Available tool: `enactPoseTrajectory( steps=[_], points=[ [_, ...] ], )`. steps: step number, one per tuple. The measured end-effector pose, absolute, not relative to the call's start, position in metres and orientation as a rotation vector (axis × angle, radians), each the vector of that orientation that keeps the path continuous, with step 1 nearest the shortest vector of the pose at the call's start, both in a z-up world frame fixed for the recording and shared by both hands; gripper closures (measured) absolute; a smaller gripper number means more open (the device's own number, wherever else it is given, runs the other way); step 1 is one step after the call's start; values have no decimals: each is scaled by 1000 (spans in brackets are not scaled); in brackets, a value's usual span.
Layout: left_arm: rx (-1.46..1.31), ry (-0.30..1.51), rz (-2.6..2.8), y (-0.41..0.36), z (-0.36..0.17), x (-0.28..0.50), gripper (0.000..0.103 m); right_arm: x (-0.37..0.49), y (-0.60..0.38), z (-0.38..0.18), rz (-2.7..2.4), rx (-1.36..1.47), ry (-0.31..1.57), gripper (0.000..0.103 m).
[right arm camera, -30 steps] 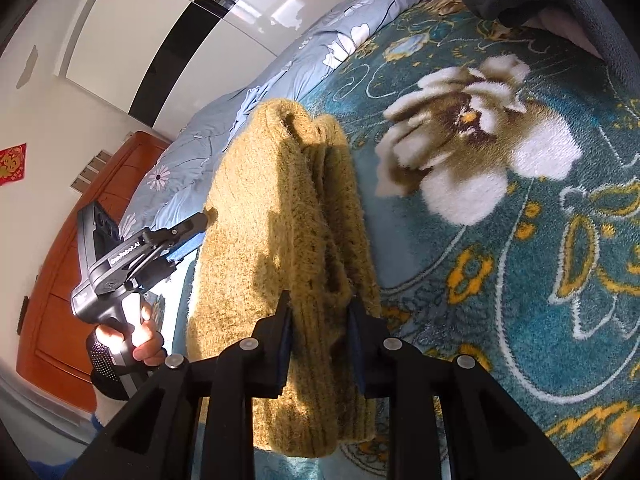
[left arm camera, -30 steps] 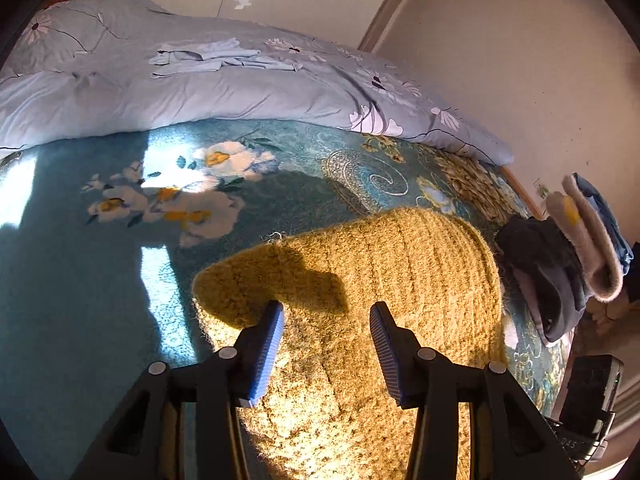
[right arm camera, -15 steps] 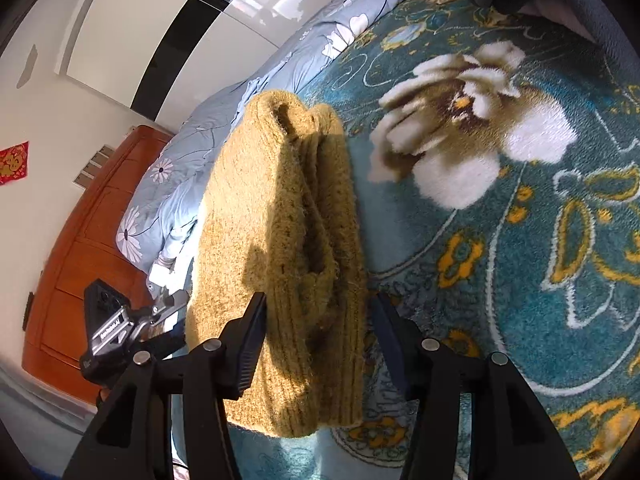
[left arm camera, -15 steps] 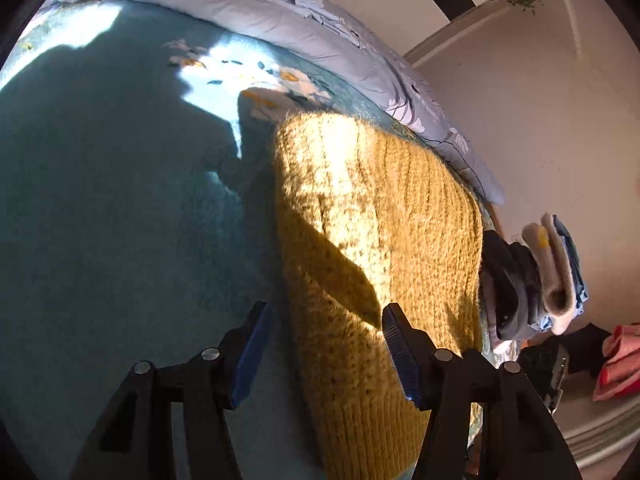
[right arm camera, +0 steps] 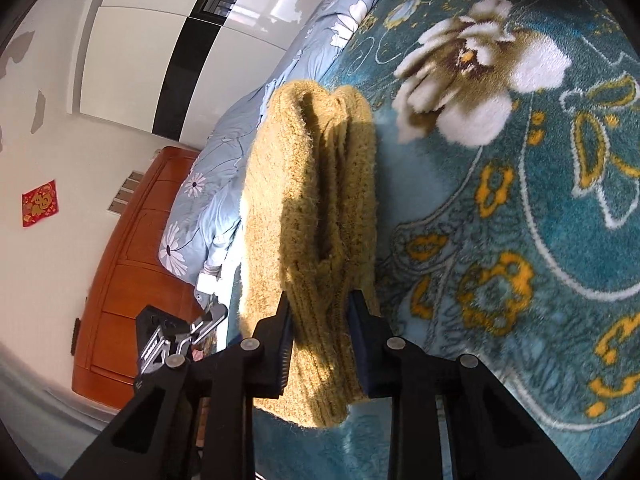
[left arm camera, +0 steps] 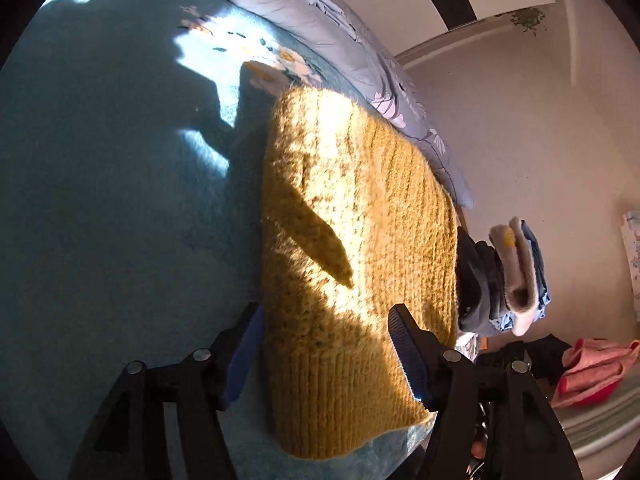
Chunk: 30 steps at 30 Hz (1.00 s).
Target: Fold clothes
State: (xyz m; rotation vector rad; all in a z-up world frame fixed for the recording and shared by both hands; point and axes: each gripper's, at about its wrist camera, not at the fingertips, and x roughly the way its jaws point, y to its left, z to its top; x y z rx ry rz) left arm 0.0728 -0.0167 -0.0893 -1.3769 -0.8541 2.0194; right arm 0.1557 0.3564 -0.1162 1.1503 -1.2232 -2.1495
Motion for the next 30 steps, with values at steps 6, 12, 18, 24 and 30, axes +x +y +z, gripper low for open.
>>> enactPoseTrajectory(
  steps=[6,12,18,24,30],
  points=[
    [-1341,-818,2097,-19,-74,69,35,167,350,-108,-2167,1141,-1183,77],
    [-1475,-865,2007,-34,-116,87,35,165,356,-112,-2153,1154,-1209,78],
    [-1449,-855,1940,-19,-118,102,37,165,358,-113,-2154,1160,-1212,77],
    [-1396,-842,2011,-19,-110,107,69,167,357,-113,-2165,1167,-1217,77],
    [-1299,-794,2127,-42,-81,87,78,168,327,-104,-2143,1185,-1141,77]
  ],
)
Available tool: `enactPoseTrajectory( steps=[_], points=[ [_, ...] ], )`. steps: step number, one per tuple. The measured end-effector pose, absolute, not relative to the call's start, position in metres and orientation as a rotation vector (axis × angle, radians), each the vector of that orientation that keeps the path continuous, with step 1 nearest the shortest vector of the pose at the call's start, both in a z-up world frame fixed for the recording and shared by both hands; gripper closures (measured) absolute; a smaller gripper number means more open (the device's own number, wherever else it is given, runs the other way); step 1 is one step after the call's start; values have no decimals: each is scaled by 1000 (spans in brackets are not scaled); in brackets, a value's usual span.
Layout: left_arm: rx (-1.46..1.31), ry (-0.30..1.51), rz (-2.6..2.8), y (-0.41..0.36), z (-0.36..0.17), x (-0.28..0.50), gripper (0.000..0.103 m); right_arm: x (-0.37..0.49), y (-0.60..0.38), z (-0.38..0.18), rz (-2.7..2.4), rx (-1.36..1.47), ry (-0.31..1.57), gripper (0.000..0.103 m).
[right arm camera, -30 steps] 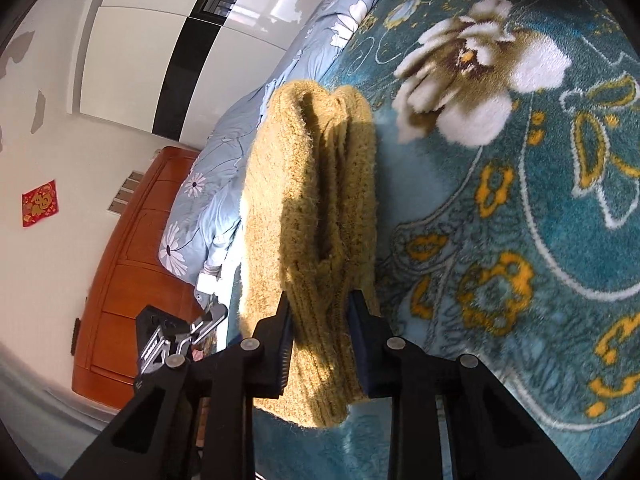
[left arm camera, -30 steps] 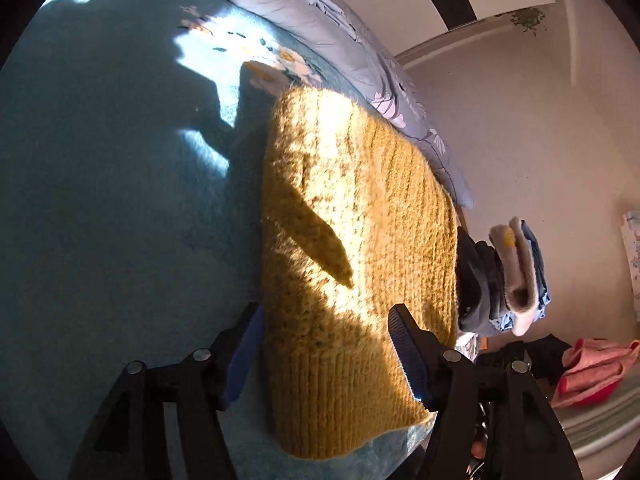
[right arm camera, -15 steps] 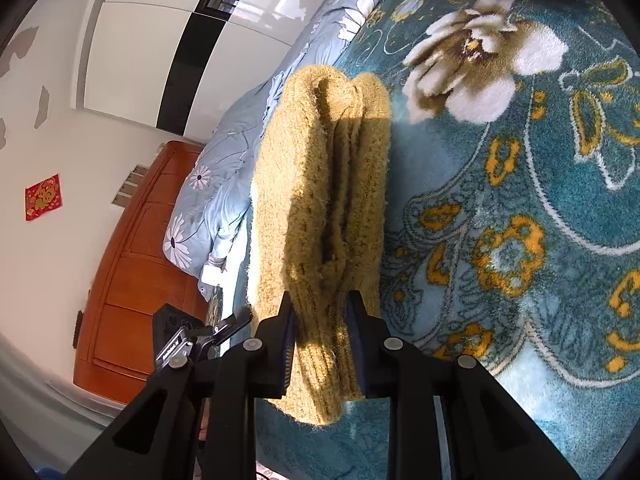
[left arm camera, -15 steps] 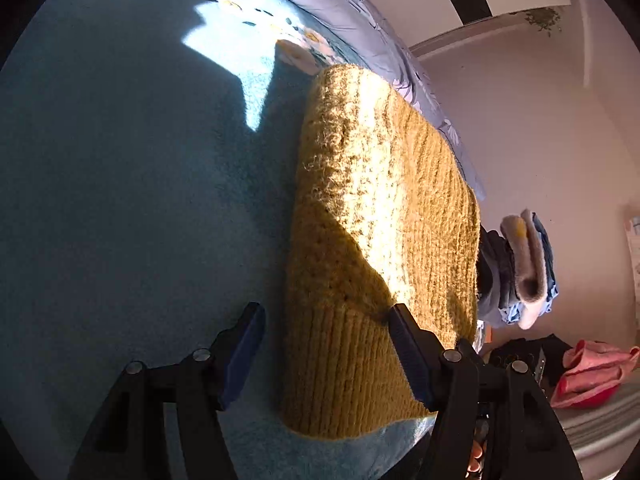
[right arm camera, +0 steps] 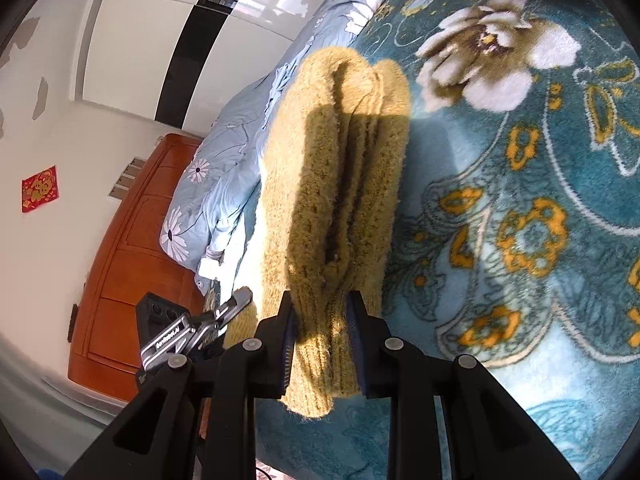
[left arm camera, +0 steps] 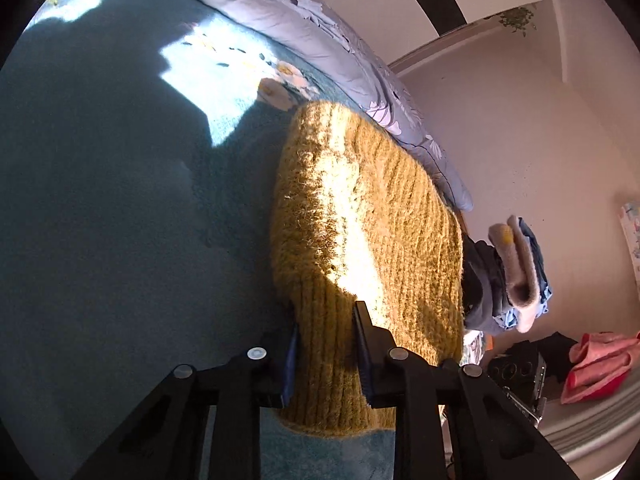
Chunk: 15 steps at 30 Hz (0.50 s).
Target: Fold clothes
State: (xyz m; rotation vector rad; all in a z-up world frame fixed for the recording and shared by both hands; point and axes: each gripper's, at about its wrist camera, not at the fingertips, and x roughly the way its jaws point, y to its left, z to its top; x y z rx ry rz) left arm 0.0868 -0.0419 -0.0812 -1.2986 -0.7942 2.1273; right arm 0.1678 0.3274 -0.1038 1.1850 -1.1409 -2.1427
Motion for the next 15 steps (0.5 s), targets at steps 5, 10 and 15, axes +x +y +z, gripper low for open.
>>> enactPoseTrajectory(
  steps=[5,10,15],
  points=[
    [-1204,-718,2278,-70,-53,41,80,160,268,-103,-2043,1221,-1001,82],
    [-1204,-778,2284,-90,-53,32,86,154,252,-99,-2060,1243,-916,81],
    [-1256,-871,2273,-95,-70,63,60,144,296,-80,-2200,1184,-917,81]
  ],
)
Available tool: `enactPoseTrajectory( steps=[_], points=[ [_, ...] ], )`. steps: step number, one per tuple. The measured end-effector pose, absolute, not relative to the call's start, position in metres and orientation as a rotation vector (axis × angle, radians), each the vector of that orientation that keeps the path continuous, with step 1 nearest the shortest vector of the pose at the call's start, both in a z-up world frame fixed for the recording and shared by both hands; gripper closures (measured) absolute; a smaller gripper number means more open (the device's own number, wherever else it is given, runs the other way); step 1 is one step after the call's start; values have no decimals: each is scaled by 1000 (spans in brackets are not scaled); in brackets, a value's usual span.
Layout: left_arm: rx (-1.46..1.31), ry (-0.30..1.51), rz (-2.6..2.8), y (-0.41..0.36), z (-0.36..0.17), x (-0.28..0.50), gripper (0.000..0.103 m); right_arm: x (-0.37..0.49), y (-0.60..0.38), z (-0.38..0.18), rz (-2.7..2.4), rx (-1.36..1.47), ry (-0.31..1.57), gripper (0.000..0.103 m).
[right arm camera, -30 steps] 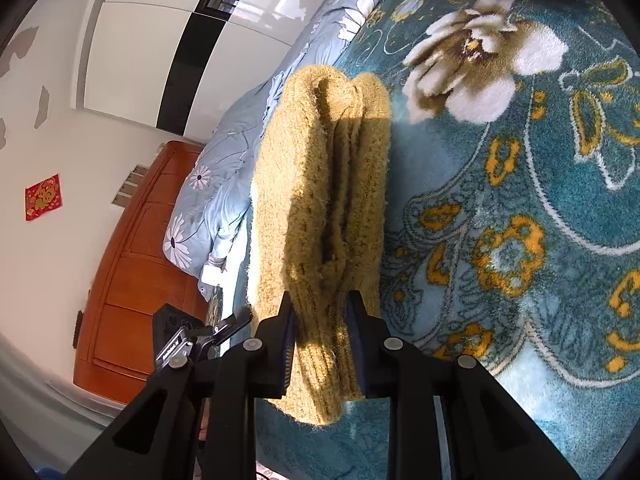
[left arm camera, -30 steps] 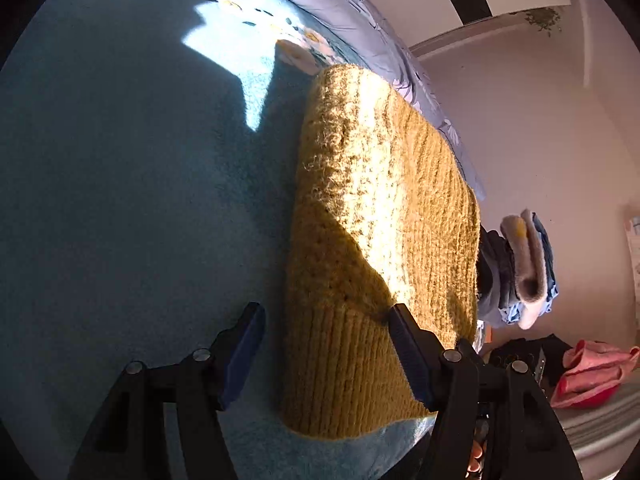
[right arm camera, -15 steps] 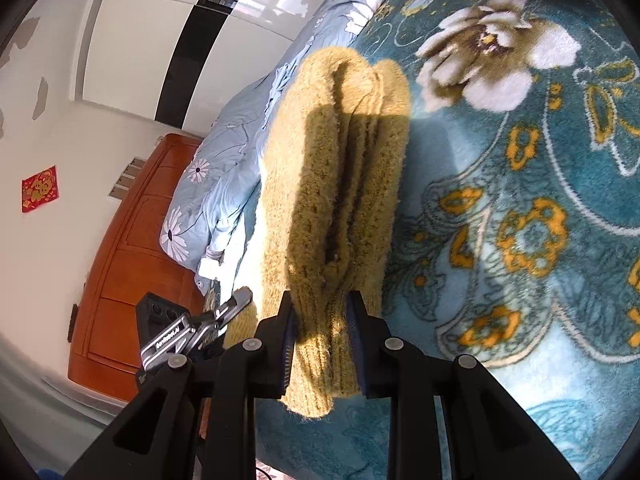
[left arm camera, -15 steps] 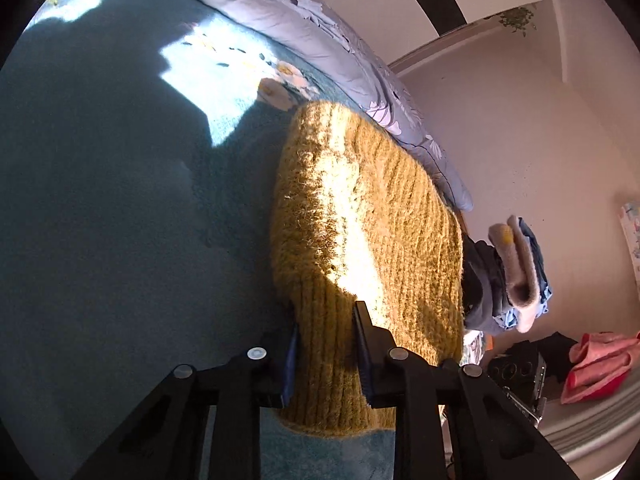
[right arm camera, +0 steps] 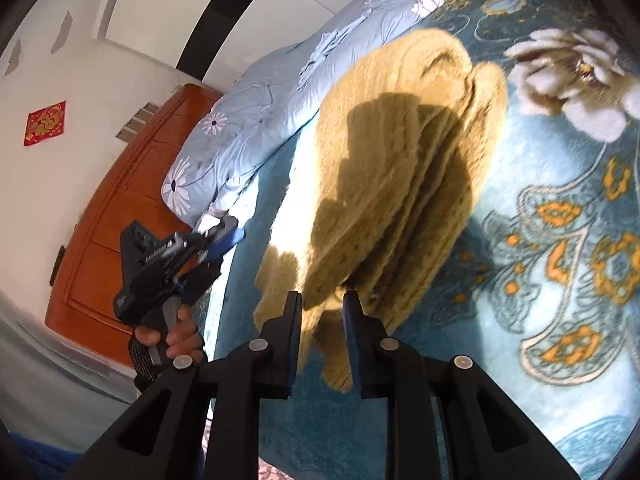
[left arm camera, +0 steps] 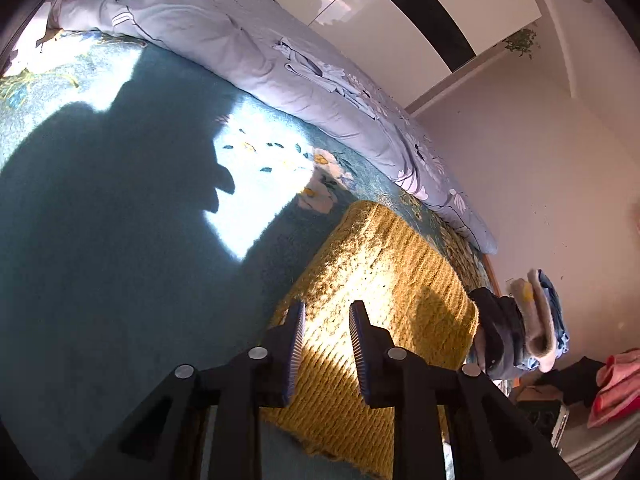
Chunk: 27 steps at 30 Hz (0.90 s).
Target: Fold clothes
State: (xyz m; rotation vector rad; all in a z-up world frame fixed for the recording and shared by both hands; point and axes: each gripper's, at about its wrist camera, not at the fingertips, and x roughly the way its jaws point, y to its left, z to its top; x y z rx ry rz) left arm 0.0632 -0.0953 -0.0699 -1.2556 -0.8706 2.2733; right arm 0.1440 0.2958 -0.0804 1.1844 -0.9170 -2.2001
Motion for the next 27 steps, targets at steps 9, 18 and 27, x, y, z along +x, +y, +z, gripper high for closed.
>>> enactPoseTrajectory(
  steps=[9,18,27],
  points=[
    [-1397,-1260,2039,-91,-129,119,28,76,366,-80,-2355,1178,-1002,34],
    [-1402,-1256,1977,-50,-127,109,14,16,378,-99,-2287,1231,-1088,17],
    [-1415,-1170,2050,-30,-116,105,9,-16,371,-111,-2241,1290,-1085,7]
  ],
)
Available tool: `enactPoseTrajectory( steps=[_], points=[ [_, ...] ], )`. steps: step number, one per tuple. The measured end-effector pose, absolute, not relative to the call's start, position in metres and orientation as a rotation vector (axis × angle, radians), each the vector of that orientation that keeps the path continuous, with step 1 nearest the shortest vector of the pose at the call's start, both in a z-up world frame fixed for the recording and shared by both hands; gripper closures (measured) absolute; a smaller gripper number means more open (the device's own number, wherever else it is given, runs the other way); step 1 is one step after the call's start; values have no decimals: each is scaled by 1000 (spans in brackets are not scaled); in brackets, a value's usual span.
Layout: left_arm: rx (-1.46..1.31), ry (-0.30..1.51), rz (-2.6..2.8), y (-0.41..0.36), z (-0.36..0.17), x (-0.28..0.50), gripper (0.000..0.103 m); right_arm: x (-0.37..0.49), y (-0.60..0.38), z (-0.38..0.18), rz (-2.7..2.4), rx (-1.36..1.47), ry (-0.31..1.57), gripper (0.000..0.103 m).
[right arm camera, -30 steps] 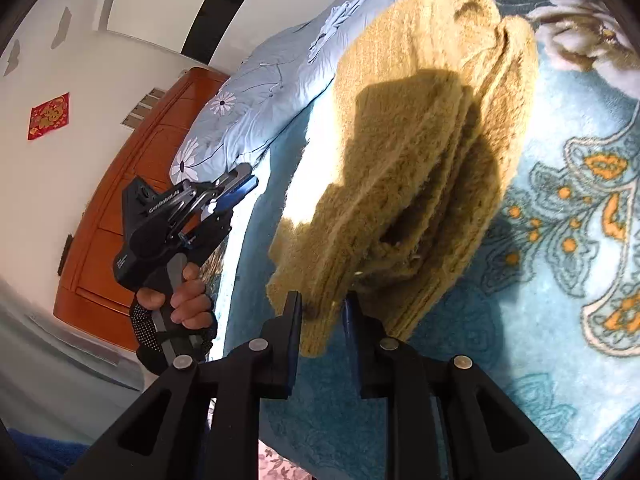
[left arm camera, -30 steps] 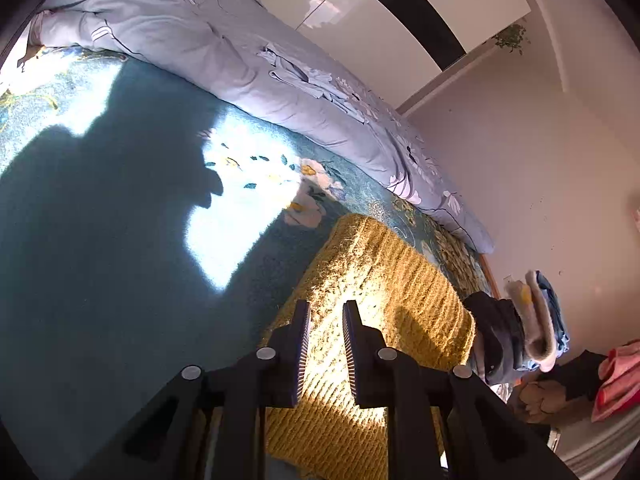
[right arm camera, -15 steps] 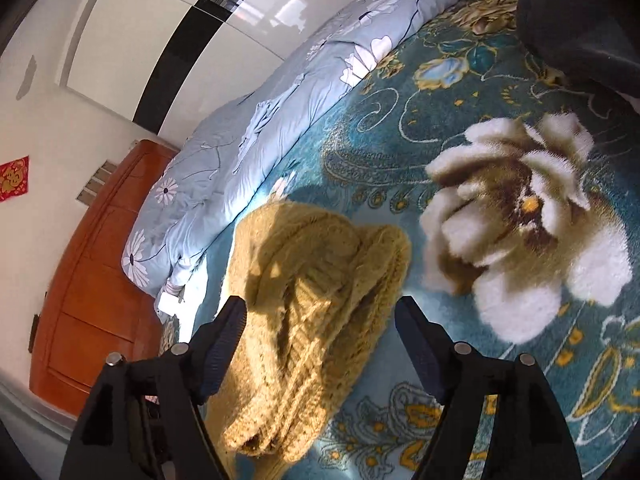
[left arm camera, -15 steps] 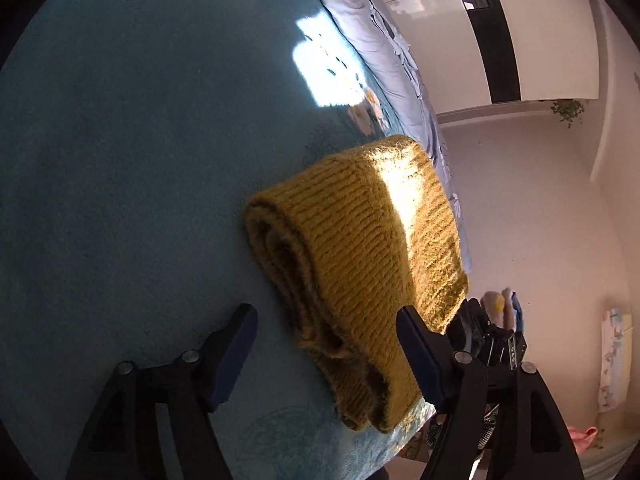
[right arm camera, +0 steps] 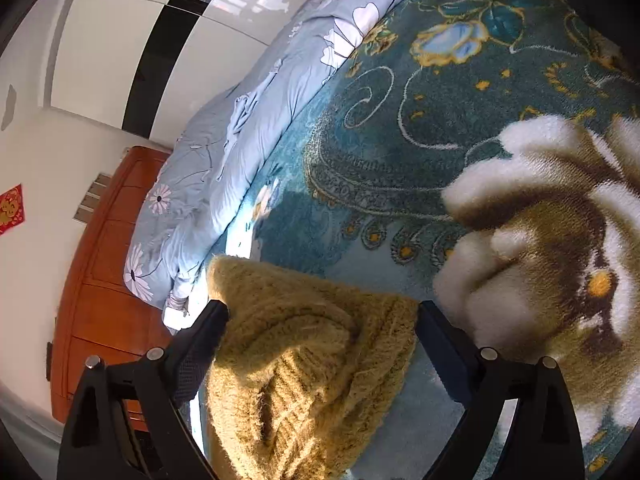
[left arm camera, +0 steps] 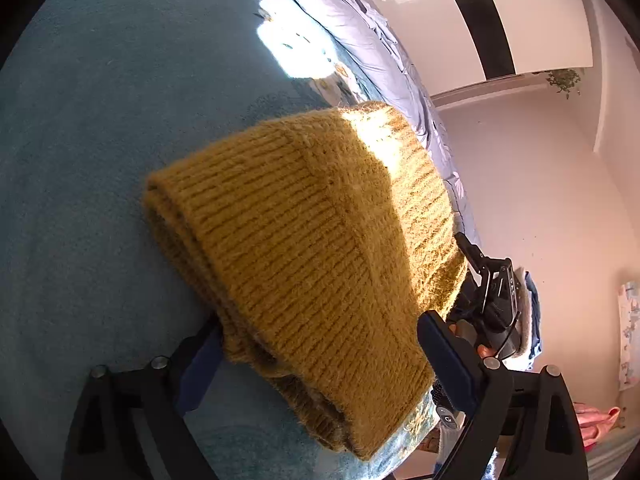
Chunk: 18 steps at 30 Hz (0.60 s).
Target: Fold clothes
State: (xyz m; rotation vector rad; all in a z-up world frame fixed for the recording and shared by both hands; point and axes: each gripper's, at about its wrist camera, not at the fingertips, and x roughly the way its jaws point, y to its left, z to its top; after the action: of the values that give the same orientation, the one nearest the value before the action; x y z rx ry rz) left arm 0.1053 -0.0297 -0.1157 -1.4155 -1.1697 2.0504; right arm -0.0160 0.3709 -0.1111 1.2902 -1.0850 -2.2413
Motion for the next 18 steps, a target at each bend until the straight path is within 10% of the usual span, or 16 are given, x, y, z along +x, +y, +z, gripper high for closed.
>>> enactPoseTrajectory(
  steps=[5,10,18],
  points=[
    [-1402,-1178,2040,-31,-113,108,9,-19,362,-100,-2278,1288,-976,14],
    [-1380,-1192,2032,-34,-109,109,9,-7,367,-96,-2281,1266,-1009,57],
    [-1336,-1167,2041,-33,-100,106,9,63,377,-62,-2340,1123,-1015,69]
  ],
)
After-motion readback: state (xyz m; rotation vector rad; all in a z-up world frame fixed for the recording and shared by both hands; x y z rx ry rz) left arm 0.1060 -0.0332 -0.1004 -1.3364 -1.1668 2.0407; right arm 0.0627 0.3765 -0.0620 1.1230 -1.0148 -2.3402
